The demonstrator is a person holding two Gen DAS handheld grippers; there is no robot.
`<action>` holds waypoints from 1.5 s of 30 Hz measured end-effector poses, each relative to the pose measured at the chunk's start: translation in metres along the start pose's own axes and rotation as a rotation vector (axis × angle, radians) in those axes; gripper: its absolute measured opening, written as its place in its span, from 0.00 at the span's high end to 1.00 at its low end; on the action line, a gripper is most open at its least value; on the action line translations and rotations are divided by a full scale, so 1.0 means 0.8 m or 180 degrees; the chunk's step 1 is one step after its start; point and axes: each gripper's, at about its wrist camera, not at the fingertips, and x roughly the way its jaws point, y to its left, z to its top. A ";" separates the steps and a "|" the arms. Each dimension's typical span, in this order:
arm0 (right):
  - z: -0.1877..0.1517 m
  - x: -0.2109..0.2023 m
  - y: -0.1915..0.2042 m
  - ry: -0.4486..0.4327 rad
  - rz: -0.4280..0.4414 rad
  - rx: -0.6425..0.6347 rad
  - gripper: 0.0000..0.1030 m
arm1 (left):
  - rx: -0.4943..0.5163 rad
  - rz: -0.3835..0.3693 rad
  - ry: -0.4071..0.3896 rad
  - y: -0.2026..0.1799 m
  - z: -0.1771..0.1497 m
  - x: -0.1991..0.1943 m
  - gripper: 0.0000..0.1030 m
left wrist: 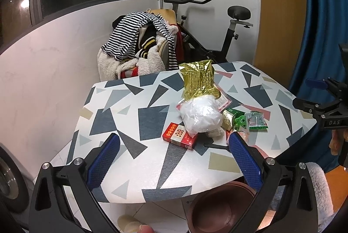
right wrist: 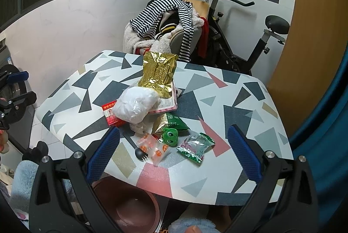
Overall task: Collect trash
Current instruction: 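Move both grippers toward the cluttered table, then grasp the green-and-clear candy wrapper with the right gripper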
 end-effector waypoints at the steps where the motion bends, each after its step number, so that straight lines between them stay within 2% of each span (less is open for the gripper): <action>1: 0.001 0.001 0.001 -0.0009 0.0007 -0.0001 0.05 | -0.0003 0.0008 0.0004 0.001 -0.001 0.000 0.05; 14: 0.004 0.007 0.003 0.0014 0.0024 -0.0016 0.05 | 0.0002 0.0036 0.0014 0.002 -0.001 0.001 0.05; 22: -0.001 0.009 0.002 0.0023 0.0038 -0.0021 0.05 | -0.0022 0.0117 -0.0091 0.005 -0.001 0.000 0.05; 25: -0.006 0.012 -0.003 0.0033 0.0063 0.0015 0.05 | 0.0024 0.0075 -0.0062 0.007 -0.005 0.005 0.05; 30: -0.027 0.023 -0.013 0.0129 0.0212 0.0073 0.05 | 0.0264 0.0280 -0.0233 -0.003 -0.019 0.011 0.05; 34: -0.057 0.042 -0.012 0.0415 0.0234 -0.0097 0.05 | 0.0331 0.0216 -0.0085 -0.006 -0.033 0.030 0.05; 37: -0.076 0.057 -0.021 0.0610 0.0243 -0.0013 0.05 | 0.0240 0.0118 0.0079 -0.002 -0.045 0.050 0.05; 40: -0.089 0.073 -0.031 0.0709 0.0045 0.0027 0.05 | -0.0019 0.0239 0.0237 0.012 -0.052 0.070 0.05; 43: -0.096 0.091 -0.044 0.0769 0.0087 0.0134 0.05 | -0.0350 0.0123 0.0359 0.031 -0.058 0.088 0.05; 45: -0.097 0.103 -0.050 0.0765 0.0127 0.0203 0.05 | -0.0409 0.0129 0.0423 0.038 -0.061 0.099 0.05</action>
